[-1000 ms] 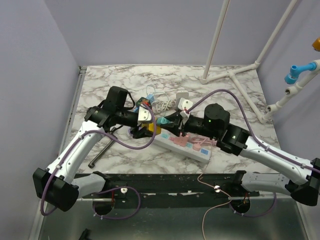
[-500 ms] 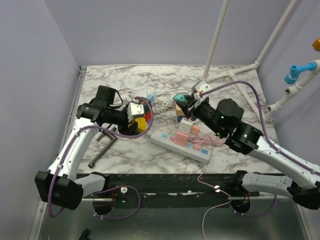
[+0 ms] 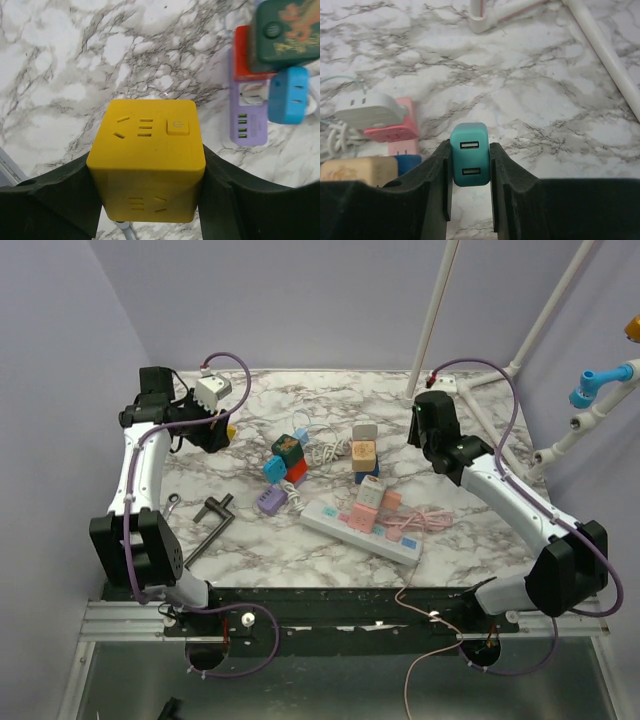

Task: Pull the plug off the socket
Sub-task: Place the plug at the center of the board.

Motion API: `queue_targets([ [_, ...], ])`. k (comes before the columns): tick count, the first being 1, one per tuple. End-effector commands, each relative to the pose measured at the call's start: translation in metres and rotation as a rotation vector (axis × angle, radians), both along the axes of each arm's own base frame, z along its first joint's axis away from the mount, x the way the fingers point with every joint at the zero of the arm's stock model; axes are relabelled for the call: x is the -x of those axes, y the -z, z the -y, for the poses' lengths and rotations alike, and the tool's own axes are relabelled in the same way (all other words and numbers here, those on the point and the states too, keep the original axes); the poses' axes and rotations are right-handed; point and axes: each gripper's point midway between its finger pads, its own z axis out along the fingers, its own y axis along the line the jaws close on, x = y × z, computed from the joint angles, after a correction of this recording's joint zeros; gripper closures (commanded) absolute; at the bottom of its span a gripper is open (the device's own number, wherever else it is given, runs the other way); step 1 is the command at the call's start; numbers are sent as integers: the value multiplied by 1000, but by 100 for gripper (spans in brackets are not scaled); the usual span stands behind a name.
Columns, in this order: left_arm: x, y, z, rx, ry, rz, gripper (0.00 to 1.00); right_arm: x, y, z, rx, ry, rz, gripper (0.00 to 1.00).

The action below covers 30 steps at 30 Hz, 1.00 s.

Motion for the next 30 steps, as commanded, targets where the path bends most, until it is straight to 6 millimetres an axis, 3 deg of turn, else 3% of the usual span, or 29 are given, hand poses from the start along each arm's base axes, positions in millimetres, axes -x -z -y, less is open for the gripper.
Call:
queue_targets([
  [1, -33, 46, -42, -83, -200, -89, 100, -4, 38, 35, -88, 194, -90, 99],
  [6, -45, 88, -59, -141, -263, -212, 99, -3, 82, 73, -116, 325, -180, 99],
  [12, -46, 126, -74, -210, -312, -316, 97, 6, 114, 101, -108, 443, -218, 99],
  [15, -42, 137, -72, -224, -293, -328, 93, 11, 130, 108, -106, 485, -234, 99],
  [20, -33, 158, -61, -274, -233, -339, 76, 20, 155, 118, -113, 534, -276, 91],
  [27, -36, 167, -60, -315, -230, -329, 68, 35, 172, 134, -96, 596, -292, 81],
  [30, -37, 168, -62, -333, -236, -327, 52, 40, 175, 140, -95, 613, -295, 75],
])
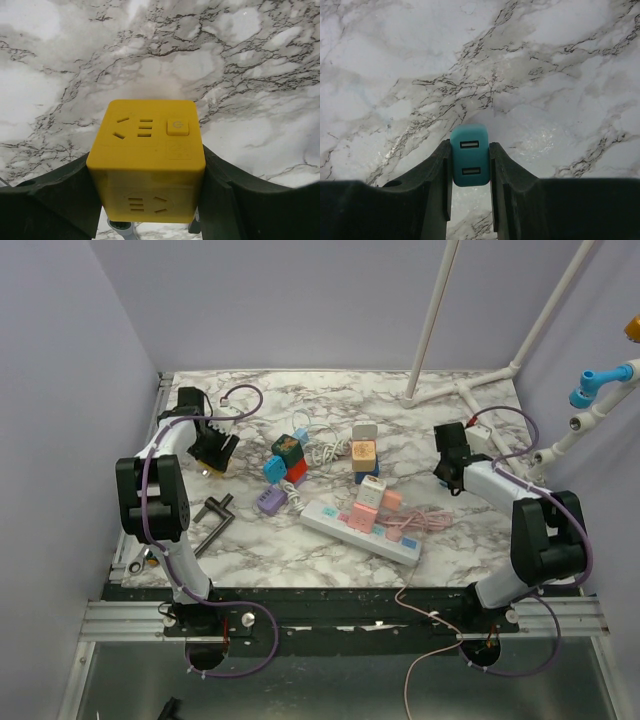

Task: Pull the plug off the socket
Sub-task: Place the plug at the center of the board.

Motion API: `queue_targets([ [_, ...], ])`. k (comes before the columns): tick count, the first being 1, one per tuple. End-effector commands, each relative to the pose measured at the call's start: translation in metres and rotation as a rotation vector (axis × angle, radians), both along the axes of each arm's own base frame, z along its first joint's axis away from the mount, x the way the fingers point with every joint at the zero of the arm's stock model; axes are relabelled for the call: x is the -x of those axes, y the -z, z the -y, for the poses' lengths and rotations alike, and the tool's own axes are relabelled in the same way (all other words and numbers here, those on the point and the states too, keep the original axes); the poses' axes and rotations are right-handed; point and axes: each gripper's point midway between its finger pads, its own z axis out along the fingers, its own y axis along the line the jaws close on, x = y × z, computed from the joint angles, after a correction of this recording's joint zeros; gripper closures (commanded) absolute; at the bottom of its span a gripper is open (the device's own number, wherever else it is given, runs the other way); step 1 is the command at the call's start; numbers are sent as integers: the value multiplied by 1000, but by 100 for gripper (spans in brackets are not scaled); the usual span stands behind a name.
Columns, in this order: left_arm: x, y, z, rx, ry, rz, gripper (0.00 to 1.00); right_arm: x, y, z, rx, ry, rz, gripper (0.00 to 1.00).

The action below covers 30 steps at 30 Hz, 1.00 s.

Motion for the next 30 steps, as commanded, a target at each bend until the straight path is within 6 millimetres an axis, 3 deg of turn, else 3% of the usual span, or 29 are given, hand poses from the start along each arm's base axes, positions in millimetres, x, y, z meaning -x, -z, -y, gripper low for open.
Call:
queue_targets([
  [1, -9, -2, -9, -58, -7, 41, 47, 13, 12, 20, 30, 76, -14, 72],
  [3, -8, -5, -6, -51, 2, 55, 31, 15, 13, 24, 34, 87, -17, 69],
  [7, -4, -7, -1, -43, 20, 59, 19, 15, 12, 29, 34, 100, -17, 62],
  [9, -2, -9, 2, -34, 27, 58, 2, 15, 11, 29, 33, 99, -18, 55],
  [15, 4, -44, 10, -9, 63, 119, 1, 13, -2, 27, 30, 83, -5, 43],
  [21, 30, -126, 28, 47, 165, 238, 2, 9, -23, 15, -6, 15, 25, 38],
  [24, 53, -166, 47, 100, 276, 310, 1, 6, -43, 1, -21, -36, 75, 37],
  [27, 86, -199, 78, 125, 494, 437, 2, 2, -69, -22, -34, -106, 146, 36],
  [30, 134, -201, 117, 67, 806, 582, 2, -2, -96, -44, -80, -181, 222, 35],
])
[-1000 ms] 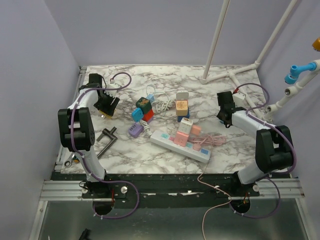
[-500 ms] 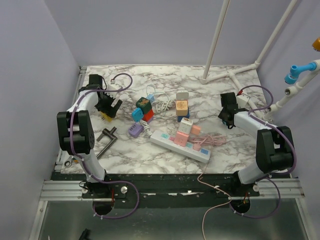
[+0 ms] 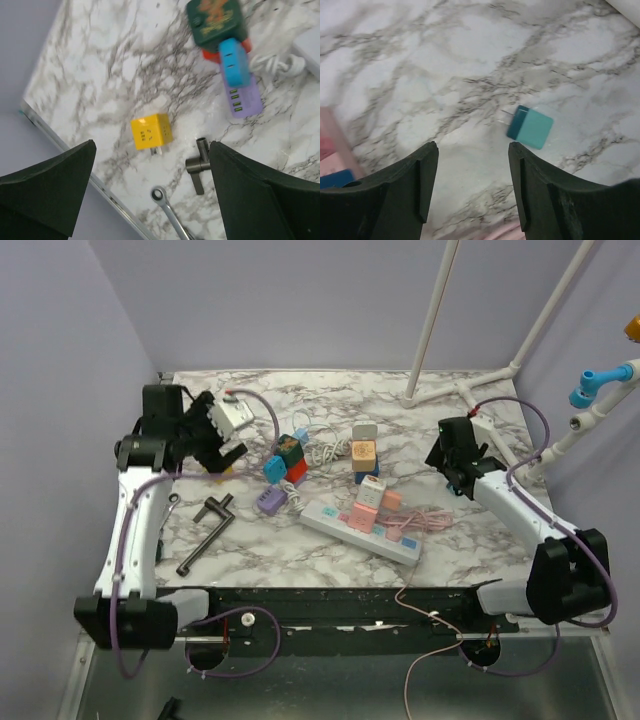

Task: Pull the plug off the socket
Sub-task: Place the plug at the center of the board, then remove the plug from the socket.

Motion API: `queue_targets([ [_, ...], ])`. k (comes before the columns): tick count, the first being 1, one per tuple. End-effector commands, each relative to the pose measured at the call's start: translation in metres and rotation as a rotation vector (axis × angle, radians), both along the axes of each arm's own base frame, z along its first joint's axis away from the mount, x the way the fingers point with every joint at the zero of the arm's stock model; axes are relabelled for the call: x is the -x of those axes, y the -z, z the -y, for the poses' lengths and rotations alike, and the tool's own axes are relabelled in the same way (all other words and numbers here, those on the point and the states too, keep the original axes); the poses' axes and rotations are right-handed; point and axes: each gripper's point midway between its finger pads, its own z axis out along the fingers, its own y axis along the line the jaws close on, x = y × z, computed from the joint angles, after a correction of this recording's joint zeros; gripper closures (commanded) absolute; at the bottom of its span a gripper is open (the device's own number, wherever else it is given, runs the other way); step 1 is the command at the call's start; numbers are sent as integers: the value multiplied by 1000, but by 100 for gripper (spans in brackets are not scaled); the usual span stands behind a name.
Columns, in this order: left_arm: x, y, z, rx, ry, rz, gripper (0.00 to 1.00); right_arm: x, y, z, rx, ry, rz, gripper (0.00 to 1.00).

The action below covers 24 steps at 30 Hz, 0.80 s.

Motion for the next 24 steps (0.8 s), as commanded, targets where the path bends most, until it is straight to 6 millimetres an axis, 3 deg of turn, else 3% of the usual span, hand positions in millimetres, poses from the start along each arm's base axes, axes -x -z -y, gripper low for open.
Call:
queue_targets([
  [1, 86, 8, 72, -91, 530, 180, 2, -11, -52, -36, -80, -136, 140, 35],
  [4, 129, 33, 108, -159, 788, 353, 2, -11, -73, -61, -174, -268, 231, 34],
  [8, 152, 66, 151, -149, 969, 481, 2, 3, -90, -94, -282, -463, 307, 32],
  [12, 146, 90, 188, -134, 1009, 501, 2, 22, -99, -120, -379, -615, 355, 28],
  [15, 145, 108, 208, -124, 1053, 424, 2, 34, -108, -134, -433, -702, 398, 25],
  [19, 146, 129, 230, -115, 1104, 356, 2, 45, -119, -147, -477, -800, 468, 24],
  [24, 134, 153, 246, -132, 1062, 385, 1, 59, -117, -164, -538, -920, 518, 23],
])
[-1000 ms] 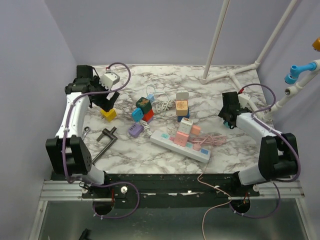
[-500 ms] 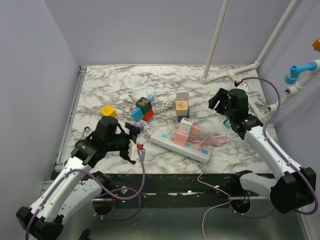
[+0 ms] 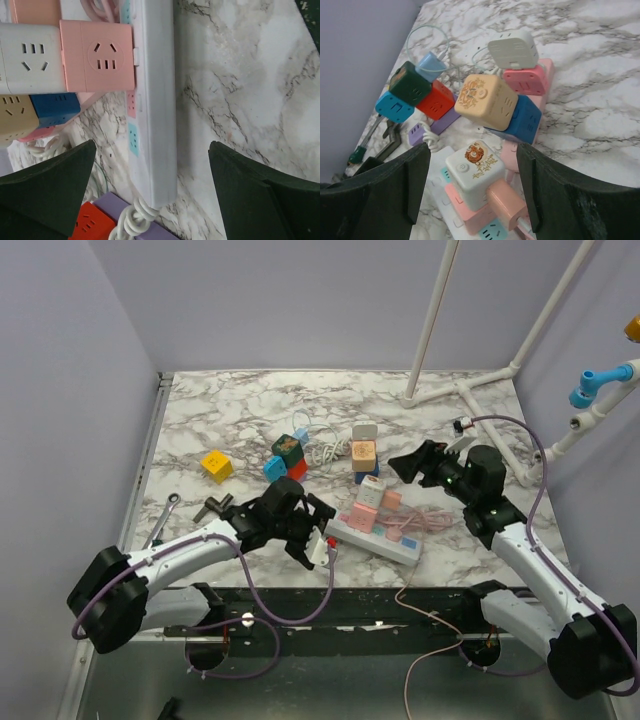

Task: Pull the plug off the socket
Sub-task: Remove the plug from the socket.

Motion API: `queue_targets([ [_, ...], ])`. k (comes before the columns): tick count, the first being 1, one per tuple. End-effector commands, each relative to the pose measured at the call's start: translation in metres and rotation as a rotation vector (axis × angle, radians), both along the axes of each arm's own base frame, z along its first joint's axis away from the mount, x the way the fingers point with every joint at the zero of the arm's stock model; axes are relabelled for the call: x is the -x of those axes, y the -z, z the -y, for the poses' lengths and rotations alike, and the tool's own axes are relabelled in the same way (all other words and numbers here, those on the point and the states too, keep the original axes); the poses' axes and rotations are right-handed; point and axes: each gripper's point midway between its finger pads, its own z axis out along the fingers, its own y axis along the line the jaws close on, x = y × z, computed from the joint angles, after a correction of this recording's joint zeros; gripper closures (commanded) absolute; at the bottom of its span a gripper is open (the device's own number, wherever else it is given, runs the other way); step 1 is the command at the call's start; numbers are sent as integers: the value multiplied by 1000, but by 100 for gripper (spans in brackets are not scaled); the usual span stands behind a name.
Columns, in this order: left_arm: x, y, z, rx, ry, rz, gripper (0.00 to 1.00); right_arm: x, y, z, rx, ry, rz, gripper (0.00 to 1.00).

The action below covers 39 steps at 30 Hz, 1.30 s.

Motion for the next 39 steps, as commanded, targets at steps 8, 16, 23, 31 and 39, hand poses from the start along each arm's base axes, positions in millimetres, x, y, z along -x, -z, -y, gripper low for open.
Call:
queue_targets([
  [8, -51, 27, 37, 63, -122, 244, 1, 12, 1, -25, -53, -170, 59, 22],
  [16, -97, 37, 50, 57, -251, 470, 1, 5, 8, -21, -16, -142, 21, 21],
  [23, -106, 17, 48, 176, -299, 612, 62, -2, 25, -16, 35, -113, -45, 21],
  [31, -97, -6, 33, 289, -304, 756, 100, 2, 28, -26, 22, -183, -47, 19],
  [39, -112, -37, 33, 359, -350, 835, 100, 33, 11, -45, -41, -368, 18, 0],
])
